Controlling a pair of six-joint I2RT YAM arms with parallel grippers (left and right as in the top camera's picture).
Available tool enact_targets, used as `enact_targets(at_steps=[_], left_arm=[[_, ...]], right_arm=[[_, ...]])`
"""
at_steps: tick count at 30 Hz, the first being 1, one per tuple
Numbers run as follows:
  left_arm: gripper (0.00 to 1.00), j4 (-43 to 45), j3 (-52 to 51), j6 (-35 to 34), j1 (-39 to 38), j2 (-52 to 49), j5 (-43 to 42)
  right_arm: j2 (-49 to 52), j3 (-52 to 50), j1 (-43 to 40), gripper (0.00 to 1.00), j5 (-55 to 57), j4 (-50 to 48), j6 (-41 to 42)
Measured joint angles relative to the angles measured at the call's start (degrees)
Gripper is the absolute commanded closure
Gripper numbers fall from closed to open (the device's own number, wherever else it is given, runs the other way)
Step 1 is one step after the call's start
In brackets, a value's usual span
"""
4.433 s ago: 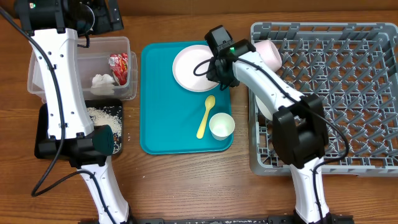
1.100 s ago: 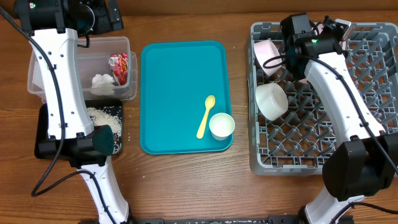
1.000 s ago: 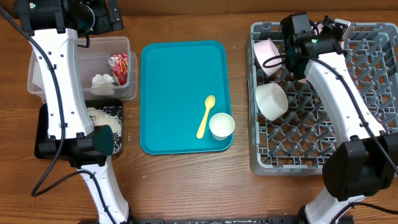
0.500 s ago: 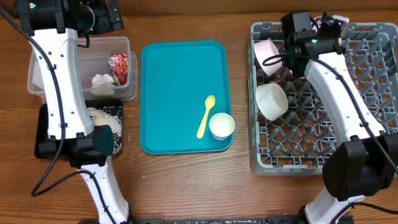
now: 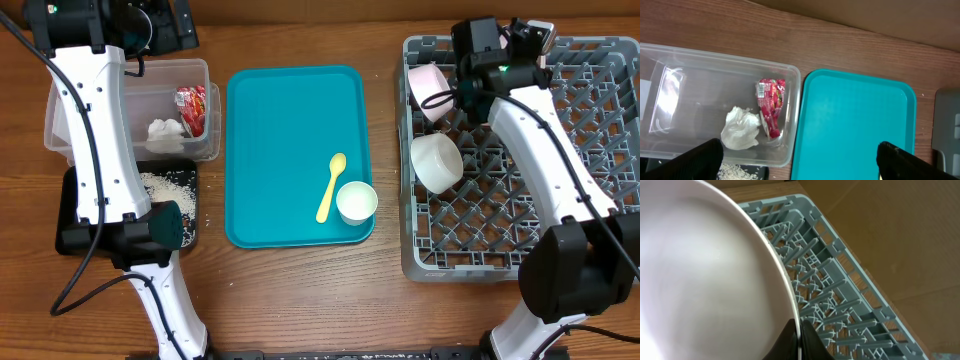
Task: Sort waste into correct bins and load items into the dishwasher
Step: 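Stand the plate upright in the rack's back row and release, then withdraw the right gripper from the rack toward the teal tray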
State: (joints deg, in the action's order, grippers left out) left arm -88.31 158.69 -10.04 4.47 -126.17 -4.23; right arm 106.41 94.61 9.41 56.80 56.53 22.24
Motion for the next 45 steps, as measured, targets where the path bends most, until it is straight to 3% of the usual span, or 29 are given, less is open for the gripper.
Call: enact_targets(at_steps=[22, 25, 26, 27, 32, 34, 39, 45], left_arm=[[0.0, 0.02, 0.0, 0.0, 0.0, 0.0, 0.0], [0.0, 0.02, 0.0, -0.02, 0.0, 0.0, 0.0], [0.0, 0.0, 0.0, 0.0, 0.0, 0.0, 0.0], [0.0, 0.02, 0.0, 0.0, 0.0, 0.0, 0.0], [0.0, 0.02, 0.02, -0.02, 0.0, 0.0, 0.0], [0.0, 0.0, 0.0, 0.0, 0.0, 0.0, 0.0], [0.0, 0.02, 0.0, 0.0, 0.0, 0.0, 0.0], [0.0, 0.02, 0.0, 0.0, 0.0, 0.0, 0.0]], right_arm=[[0.0, -2.21, -0.04, 0.95, 4.02, -5.81, -5.6], [0.0, -2.23, -0.04, 0.82, 3.06, -4.61, -5.81], [0.0, -2.23, -0.04, 0.66, 2.45, -4.15, -5.84], [0.0, -2.23, -0.04, 0.6, 1.77, -3.82, -5.64], [0.0, -2.32, -0.02, 0.58, -1.95, -3.15, -6.14], [0.0, -2.32, -0.04, 0.52, -3.1, -3.37, -6.01], [0.0, -1.2, -0.04, 0.19, -4.87, -1.79, -5.92], [-0.26, 11.17, -0.02, 0.09, -9.11, 6.21, -8.39]])
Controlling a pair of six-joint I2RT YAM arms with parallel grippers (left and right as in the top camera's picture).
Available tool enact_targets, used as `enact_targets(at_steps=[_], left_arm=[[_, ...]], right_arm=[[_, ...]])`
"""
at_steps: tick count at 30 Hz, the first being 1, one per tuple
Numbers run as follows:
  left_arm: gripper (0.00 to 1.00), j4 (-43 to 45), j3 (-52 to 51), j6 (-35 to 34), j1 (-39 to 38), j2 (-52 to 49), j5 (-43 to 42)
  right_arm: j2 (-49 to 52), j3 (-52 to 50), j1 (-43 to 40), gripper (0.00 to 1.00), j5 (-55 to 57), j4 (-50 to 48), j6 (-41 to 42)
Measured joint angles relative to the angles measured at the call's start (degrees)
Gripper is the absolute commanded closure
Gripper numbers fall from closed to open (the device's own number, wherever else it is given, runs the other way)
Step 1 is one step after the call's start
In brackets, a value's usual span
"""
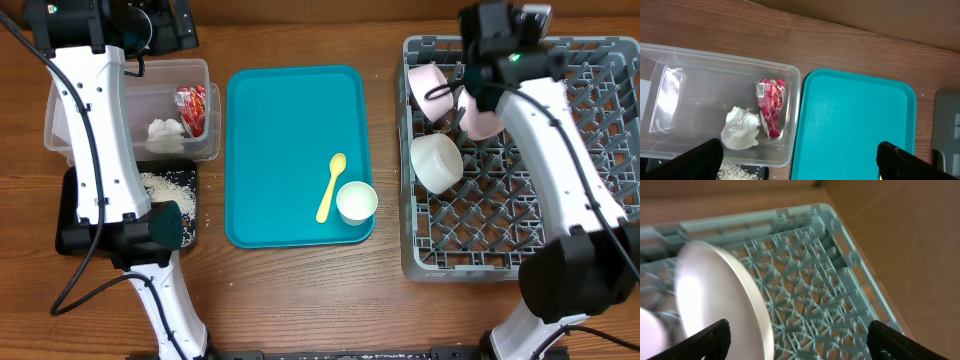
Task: Sort waste into correct bins and load items into the dishwasher
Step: 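Withdraw the right gripper from the rack toward the teal tray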
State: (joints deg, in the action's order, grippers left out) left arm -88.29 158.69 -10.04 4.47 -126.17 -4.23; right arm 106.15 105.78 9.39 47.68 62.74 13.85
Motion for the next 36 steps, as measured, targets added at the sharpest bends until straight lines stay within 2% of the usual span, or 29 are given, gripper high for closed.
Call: enact_targets(at_steps=[2, 4, 8, 11, 15, 20, 26, 31, 36], left_arm=[[0.0, -0.02, 0.0, 0.0, 0.0, 0.0, 0.0], [0.0, -0.02, 0.02, -0.02, 0.0, 0.0, 0.0], [0.0, -0.02, 0.02, 0.0, 0.0, 0.0, 0.0], [0.0, 0.0, 0.0, 0.0, 0.0, 0.0, 0.0], [0.0, -0.02, 0.0, 0.0, 0.0, 0.0, 0.0], [0.0, 0.0, 0.0, 0.0, 0.0, 0.0, 0.0], [0.0, 0.0, 0.0, 0.0, 0.0, 0.0, 0.0], [0.0, 0.0, 0.0, 0.0, 0.0, 0.0, 0.0], [0.0, -0.02, 0.0, 0.02, 0.0, 0.0, 0.0]], right_arm=[[-0.79, 6.01, -0.02, 0.09, -4.46, 4.17, -0.87], [-1.97, 9.88, -0.02, 0.16, -10.62, 7.26, -1.2], [-5.31, 13.53, -0.02, 0.32, -32.46, 10.45, -1.99], [-5.55, 13.86, 0.96, 0.32, -46.64, 14.23, -1.2], [-4.2, 11.43, 5.42, 0.33, -54.99, 18.71, 0.02], [-3.17, 5.25, 14.49, 0.33, -59.08, 19.67, 2.34], [-3.04, -2.8, 23.58, 0.29, -57.59, 10.19, 8.22], [-2.73, -9.16, 24.94, 0.29, -55.76, -2.58, 13.33], [0.48, -11.19, 24.76, 0.3, -52.11, -5.73, 16.98]])
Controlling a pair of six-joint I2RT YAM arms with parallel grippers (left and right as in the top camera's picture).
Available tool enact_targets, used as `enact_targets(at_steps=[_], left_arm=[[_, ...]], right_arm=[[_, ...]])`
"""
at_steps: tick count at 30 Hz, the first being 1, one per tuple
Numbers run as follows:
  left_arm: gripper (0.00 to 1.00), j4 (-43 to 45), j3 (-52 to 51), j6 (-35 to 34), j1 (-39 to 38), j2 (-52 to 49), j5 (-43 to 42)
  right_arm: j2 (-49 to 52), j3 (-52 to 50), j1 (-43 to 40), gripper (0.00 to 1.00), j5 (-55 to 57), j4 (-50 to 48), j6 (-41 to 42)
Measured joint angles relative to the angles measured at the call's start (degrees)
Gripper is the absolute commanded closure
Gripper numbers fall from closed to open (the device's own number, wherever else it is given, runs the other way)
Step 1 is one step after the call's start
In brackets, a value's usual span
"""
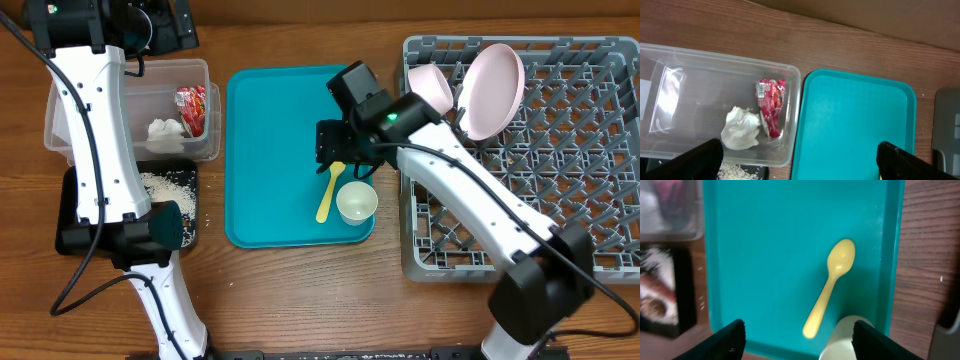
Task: Sort waste into correct bins and load items into the dishwasher
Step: 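Withdraw the right gripper from the rack toward the teal tray, then reach the left gripper to the pale cup on the teal tray and grasp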
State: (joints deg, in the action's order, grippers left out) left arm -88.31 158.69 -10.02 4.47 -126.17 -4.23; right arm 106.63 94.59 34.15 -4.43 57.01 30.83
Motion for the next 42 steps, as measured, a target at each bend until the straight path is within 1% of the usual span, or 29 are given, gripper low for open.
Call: enact_targets(at_steps=[4, 9, 14, 16, 19, 23, 25, 28, 31, 34, 36, 40, 42], left_arm=[[0.0, 0.02, 0.0, 0.11, 0.0, 0.0, 0.0], [0.0, 0.02, 0.0, 0.11, 0.0, 0.0, 0.0], [0.0, 0.04, 0.0, 0.11, 0.0, 0.0, 0.0], [0.0, 1.38, -0.02, 0.13, 0.0, 0.0, 0.02], [0.0, 5.27, -0.04, 0.11, 0.0, 0.0, 0.02], [0.0, 5.66, -0.04, 0.11, 0.0, 0.0, -0.42], [0.0, 5.68, -0.04, 0.11, 0.0, 0.0, -2.03], [0.0, 5.64, -0.13, 0.11, -0.17, 0.0, -6.97], [0.05, 5.07, -1.16, 0.02, -1.16, 0.0, -13.44], [0.11, 3.82, -4.55, 0.15, -4.15, 0.0, -18.03], [0.12, 3.23, -7.65, 1.2, -7.28, -0.09, -19.67], [0.16, 3.21, -15.15, 6.67, -16.28, -0.5, -21.03], [0.16, 3.28, -18.75, 9.27, -21.2, -0.72, -20.37]], right_arm=[[2.14, -0.35, -0.11, 0.3, 1.44, -0.42, 1.07], [2.19, 1.44, -1.05, 0.3, 1.92, 4.59, 1.31], [1.88, 8.24, -3.13, 0.3, 2.75, 10.58, 0.85], [1.14, 11.08, -4.13, 0.29, 3.65, 13.16, 0.68], [-1.42, 15.21, -6.01, 0.26, 5.55, 18.03, 0.66], [-6.32, 18.67, -9.51, 0.24, 7.91, 22.82, 0.2], [-9.88, 19.23, -12.61, 0.23, 8.63, 24.5, -0.2], [-14.23, 19.76, -17.66, 0.21, 9.53, 26.99, -0.61], [-16.79, 20.02, -22.08, 0.2, 10.03, 29.16, -0.81], [-17.4, 20.06, -24.39, 0.19, 10.36, 30.62, -0.87], [-17.16, 20.06, -24.59, 0.18, 10.29, 31.3, -0.9], [-16.98, 20.06, -24.26, 0.18, 10.21, 31.5, -0.9], [-16.98, 20.06, -24.24, 0.18, 10.19, 31.67, -0.9]])
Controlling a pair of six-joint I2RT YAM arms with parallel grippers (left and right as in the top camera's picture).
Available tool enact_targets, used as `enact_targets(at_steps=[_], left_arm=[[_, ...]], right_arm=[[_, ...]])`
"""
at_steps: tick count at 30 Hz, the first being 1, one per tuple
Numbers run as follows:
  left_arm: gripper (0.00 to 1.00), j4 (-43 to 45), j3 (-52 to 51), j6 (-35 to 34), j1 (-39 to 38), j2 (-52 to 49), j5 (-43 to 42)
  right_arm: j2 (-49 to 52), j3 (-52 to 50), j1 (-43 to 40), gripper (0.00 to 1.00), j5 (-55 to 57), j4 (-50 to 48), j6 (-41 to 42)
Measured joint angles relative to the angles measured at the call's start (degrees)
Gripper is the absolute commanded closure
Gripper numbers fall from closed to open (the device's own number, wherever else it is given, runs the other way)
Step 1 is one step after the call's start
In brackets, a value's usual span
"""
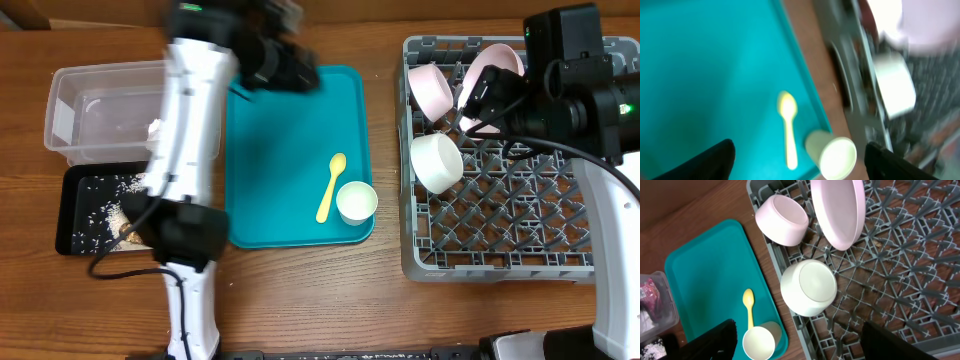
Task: Sort waste into correct bins and load items into the dishwasher
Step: 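Reach the left gripper to the pale cup on the teal tray and grasp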
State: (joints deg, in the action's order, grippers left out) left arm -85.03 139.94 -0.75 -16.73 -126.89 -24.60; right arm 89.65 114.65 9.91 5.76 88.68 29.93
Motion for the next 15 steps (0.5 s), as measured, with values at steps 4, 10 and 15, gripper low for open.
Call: enact_targets(at_steps=[4, 10, 15], left_arm=[[0.16, 0.9, -6.45, 3.1, -9.46, -0.04, 4.0], [0.27, 3.69, -16.48, 4.07, -16.2, -0.04, 8.85], [0.32, 3.02, -21.77, 2.12, -15.91, -0.04, 12.33]], right_arm=[[0.0, 0.0, 0.0, 0.18, -0.5, 0.74, 0.0], [0.0, 0.0, 0.04, 0.18, -0.87, 1.05, -0.04], [0.0, 0.0, 0.11, 0.18, -0.87, 1.31, 0.0]])
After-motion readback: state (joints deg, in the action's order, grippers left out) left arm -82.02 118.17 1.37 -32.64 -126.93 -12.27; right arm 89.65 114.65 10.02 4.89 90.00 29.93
